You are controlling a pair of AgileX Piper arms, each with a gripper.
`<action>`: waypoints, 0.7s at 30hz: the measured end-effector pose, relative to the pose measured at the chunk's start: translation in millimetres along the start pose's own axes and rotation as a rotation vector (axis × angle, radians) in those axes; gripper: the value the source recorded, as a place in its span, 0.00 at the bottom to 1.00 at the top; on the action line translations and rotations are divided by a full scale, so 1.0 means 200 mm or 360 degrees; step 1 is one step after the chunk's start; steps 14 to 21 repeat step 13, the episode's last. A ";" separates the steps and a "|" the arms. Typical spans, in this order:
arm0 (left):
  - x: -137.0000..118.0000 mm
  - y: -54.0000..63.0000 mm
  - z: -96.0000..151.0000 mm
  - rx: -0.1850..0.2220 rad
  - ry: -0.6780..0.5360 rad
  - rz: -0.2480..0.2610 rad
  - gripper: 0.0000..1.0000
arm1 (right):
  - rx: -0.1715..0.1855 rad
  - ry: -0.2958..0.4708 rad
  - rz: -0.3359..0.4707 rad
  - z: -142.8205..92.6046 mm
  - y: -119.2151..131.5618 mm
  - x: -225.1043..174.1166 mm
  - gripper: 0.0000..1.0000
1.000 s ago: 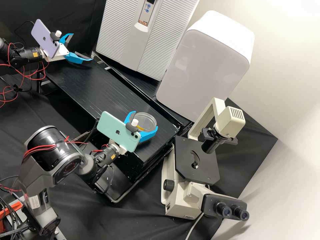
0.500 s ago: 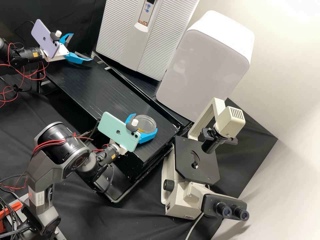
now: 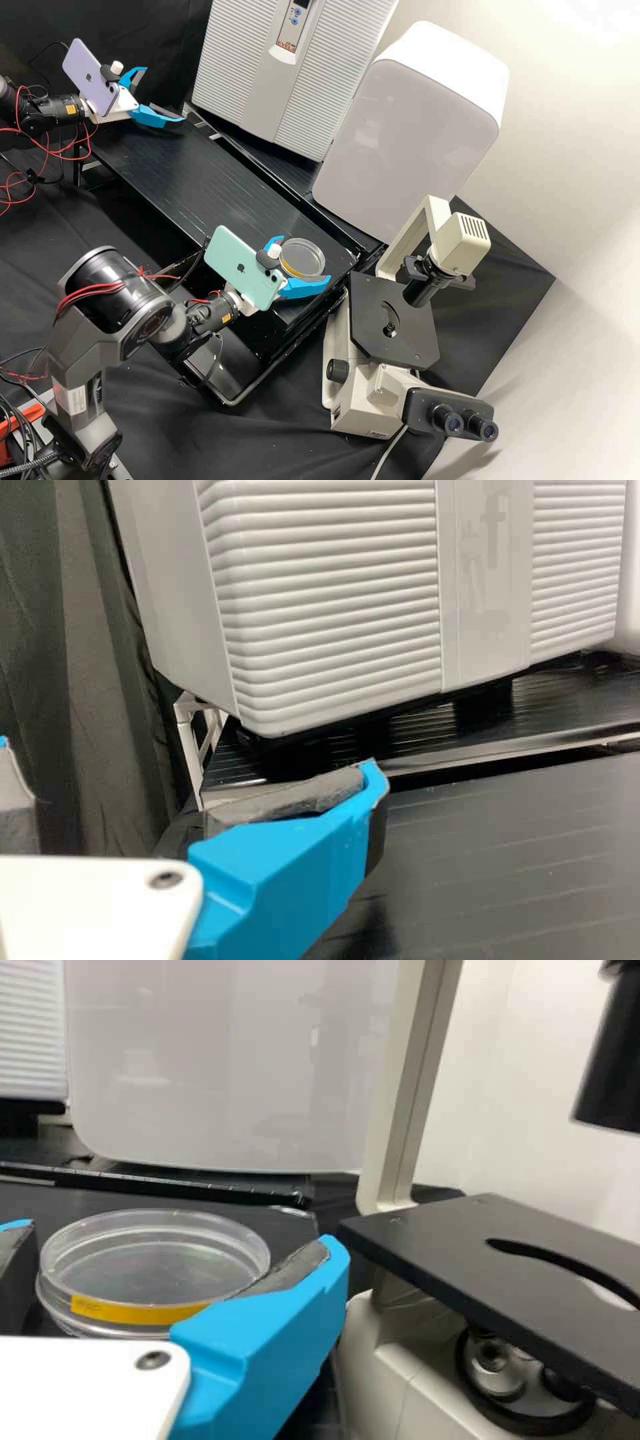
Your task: Place the petri dish on the bench
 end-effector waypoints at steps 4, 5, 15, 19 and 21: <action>0.00 0.00 0.00 0.0000 0.0000 0.0000 1.00 | 0.0021 0.0026 0.0011 0.00 0.03 -0.03 1.00; 0.00 0.00 0.00 0.0000 0.0000 0.0000 1.00 | 0.0045 0.0045 0.0004 0.00 0.04 -0.03 1.00; 0.00 0.00 0.00 0.0000 0.0000 0.0000 1.00 | 0.0191 0.0138 -0.0008 0.00 0.09 -0.07 1.00; 0.00 0.00 0.00 0.0000 0.0000 0.0000 1.00 | 0.0191 0.0138 -0.0008 0.00 0.09 -0.07 1.00; 0.00 0.00 0.00 0.0000 0.0000 0.0000 1.00 | 0.0191 0.0138 -0.0008 0.00 0.09 -0.07 1.00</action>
